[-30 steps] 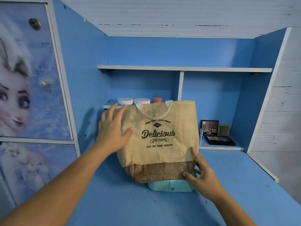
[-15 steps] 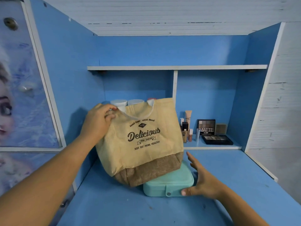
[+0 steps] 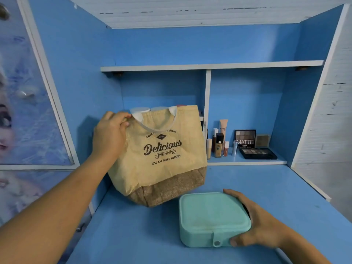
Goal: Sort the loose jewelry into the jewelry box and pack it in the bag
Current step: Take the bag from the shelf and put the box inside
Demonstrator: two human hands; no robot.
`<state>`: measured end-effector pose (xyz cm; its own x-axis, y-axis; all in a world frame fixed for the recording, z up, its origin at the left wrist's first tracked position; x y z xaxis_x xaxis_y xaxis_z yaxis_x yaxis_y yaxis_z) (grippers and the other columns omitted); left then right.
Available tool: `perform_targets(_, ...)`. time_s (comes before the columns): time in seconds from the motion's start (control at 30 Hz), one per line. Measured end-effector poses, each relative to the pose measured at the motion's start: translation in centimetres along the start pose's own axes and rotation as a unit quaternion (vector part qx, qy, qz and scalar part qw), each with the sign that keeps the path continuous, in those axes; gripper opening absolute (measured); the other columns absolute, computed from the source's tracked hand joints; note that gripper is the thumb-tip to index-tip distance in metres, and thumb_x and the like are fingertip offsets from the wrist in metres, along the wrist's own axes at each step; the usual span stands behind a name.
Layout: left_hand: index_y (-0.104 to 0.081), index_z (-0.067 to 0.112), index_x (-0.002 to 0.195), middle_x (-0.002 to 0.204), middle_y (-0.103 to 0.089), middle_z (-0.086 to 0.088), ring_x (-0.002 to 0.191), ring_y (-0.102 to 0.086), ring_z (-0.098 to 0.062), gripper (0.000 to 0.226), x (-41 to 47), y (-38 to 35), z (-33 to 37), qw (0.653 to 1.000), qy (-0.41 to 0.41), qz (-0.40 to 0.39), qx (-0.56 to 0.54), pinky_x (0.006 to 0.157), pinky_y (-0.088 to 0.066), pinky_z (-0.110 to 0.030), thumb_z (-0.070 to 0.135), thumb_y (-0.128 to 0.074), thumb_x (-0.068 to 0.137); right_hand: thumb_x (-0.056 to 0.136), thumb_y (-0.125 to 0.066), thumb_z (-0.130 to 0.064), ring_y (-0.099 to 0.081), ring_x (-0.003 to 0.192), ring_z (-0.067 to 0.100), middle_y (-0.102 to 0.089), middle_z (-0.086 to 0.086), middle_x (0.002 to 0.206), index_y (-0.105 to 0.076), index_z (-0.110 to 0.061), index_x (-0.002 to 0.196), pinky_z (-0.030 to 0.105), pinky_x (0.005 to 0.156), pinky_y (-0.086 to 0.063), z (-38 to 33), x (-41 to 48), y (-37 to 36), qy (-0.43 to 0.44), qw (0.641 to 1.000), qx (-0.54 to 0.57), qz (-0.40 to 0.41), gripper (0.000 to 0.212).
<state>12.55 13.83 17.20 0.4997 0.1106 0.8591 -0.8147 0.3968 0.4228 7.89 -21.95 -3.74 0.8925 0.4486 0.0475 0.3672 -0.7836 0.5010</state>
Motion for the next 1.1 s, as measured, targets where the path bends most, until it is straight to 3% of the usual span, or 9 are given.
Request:
perform_targets(0.13, -0.071, 0.009, 0.111, 0.101, -0.062, -0.014, 0.088, -0.063, -0.028, 0.021, -0.9, 0.4, 0.9, 1.0, -0.006, 0.015, -0.014, 0.08, -0.04, -0.023, 0.006, -0.059, 0.094, 0.036, -0.092, -0.026, -0.058, 0.112, 0.007, -0.06, -0.016, 0.119, -0.045, -0.034, 0.132, 0.016, 0.087, -0.046, 0.2, -3.9, 1.9, -0.004, 0.999, 0.024, 0.047, 0.108)
perform_targets(0.23, -0.072, 0.009, 0.11, 0.102, -0.063, -0.015, 0.089, -0.063, -0.03, 0.021, -1.3, 0.6, 1.4, 0.999, -0.006, 0.022, -0.024, 0.08, -0.042, -0.025, 0.007, -0.06, 0.093, 0.024, -0.095, -0.039, -0.061, 0.109, 0.011, -0.063, -0.011, 0.118, -0.049, -0.027, 0.13, 0.017, 0.084, -0.049, 0.0, -6.0, 3.9, -0.009, 0.992, 0.079, 0.094, 0.116)
perform_targets(0.33, -0.072, 0.008, 0.11, 0.102, -0.064, -0.012, 0.089, -0.064, -0.026, 0.02, -2.7, 0.3, 2.2, 0.998, -0.026, 0.015, -0.051, 0.082, -0.045, -0.025, 0.006, -0.061, 0.092, 0.02, -0.093, -0.049, -0.061, 0.106, 0.008, -0.063, -0.014, 0.116, -0.05, -0.031, 0.128, 0.016, 0.079, -0.051, -1.0, -6.9, 5.3, -0.01, 0.987, 0.093, 0.129, 0.118)
perform_targets(0.5, -0.072, 0.006, 0.106, 0.099, -0.068, -0.008, 0.087, -0.061, -0.016, 0.017, -7.4, -0.2, 4.5, 0.992, -0.101, 0.0, -0.077, 0.08, -0.046, -0.023, 0.005, -0.066, 0.09, 0.022, -0.092, -0.04, -0.062, 0.103, 0.009, -0.064, -0.014, 0.112, -0.05, -0.032, 0.128, 0.019, 0.073, -0.053, -3.2, -7.4, 5.3, 0.0, 0.985, 0.091, 0.144, 0.114)
perform_targets(0.57, -0.072, 0.007, 0.103, 0.098, -0.068, -0.005, 0.087, -0.062, -0.016, 0.015, -8.9, 0.3, 5.0, 0.989, -0.117, -0.004, -0.086, 0.077, -0.051, -0.026, 0.011, -0.064, 0.092, 0.02, -0.092, -0.045, -0.062, 0.103, 0.011, -0.064, -0.011, 0.114, -0.051, -0.033, 0.128, 0.023, 0.071, -0.055, -4.2, -7.4, 5.4, 0.015, 0.983, 0.102, 0.152, 0.117)
perform_targets(0.63, -0.073, 0.006, 0.101, 0.094, -0.066, -0.004, 0.084, -0.064, -0.02, 0.017, -10.3, 0.7, 5.8, 0.984, -0.15, -0.024, -0.088, 0.072, -0.054, -0.032, 0.014, -0.061, 0.092, 0.024, -0.088, -0.038, -0.063, 0.101, 0.016, -0.063, -0.006, 0.116, -0.052, -0.035, 0.128, 0.026, 0.069, -0.055, -5.3, -7.4, 6.0, 0.034, 0.979, 0.111, 0.169, 0.11)
perform_targets(0.77, -0.074, 0.007, 0.099, 0.093, -0.064, -0.002, 0.085, -0.062, -0.022, 0.014, -12.7, 1.4, 6.8, 0.973, -0.193, -0.065, -0.108, 0.077, -0.054, -0.039, 0.011, -0.064, 0.09, 0.037, -0.078, -0.03, -0.064, 0.104, 0.021, -0.063, 0.0, 0.122, -0.052, -0.032, 0.13, 0.029, 0.078, -0.057, -9.1, -7.0, 7.7, 0.1, 0.966, 0.137, 0.195, 0.097)
perform_targets(0.93, -0.076, 0.013, 0.096, 0.095, -0.068, -0.001, 0.089, -0.063, -0.024, 0.022, -14.5, 1.5, 7.6, 0.963, -0.23, -0.106, -0.098, 0.075, -0.051, -0.035, 0.023, -0.057, 0.093, 0.038, -0.074, -0.035, -0.064, 0.097, 0.004, -0.066, -0.011, 0.112, -0.052, -0.031, 0.128, 0.014, 0.072, -0.051, -14.6, -6.2, 8.2, 0.146, 0.957, 0.13, 0.212, 0.093)
perform_targets(1.1, -0.072, 0.017, 0.102, 0.099, -0.067, 0.004, 0.093, -0.063, -0.018, 0.02, -15.5, 2.2, 9.0, 0.944, -0.256, -0.149, -0.145, 0.083, -0.05, -0.028, 0.016, -0.068, 0.083, 0.034, -0.082, -0.035, -0.067, 0.087, 0.003, -0.066, -0.006, 0.108, -0.053, -0.027, 0.128, 0.015, 0.066, -0.051, -15.3, -4.3, 5.3, 0.117, 0.971, 0.099, 0.186, 0.098)
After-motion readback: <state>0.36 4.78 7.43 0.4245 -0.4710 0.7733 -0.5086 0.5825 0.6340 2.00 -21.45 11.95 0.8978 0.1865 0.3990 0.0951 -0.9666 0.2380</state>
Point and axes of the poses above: each hand's wrist, its own x-axis towards the middle knuckle, its own y-axis out of the back of the hand, z = x × y, the point moved 8 cm from there along x, towards the middle knuckle
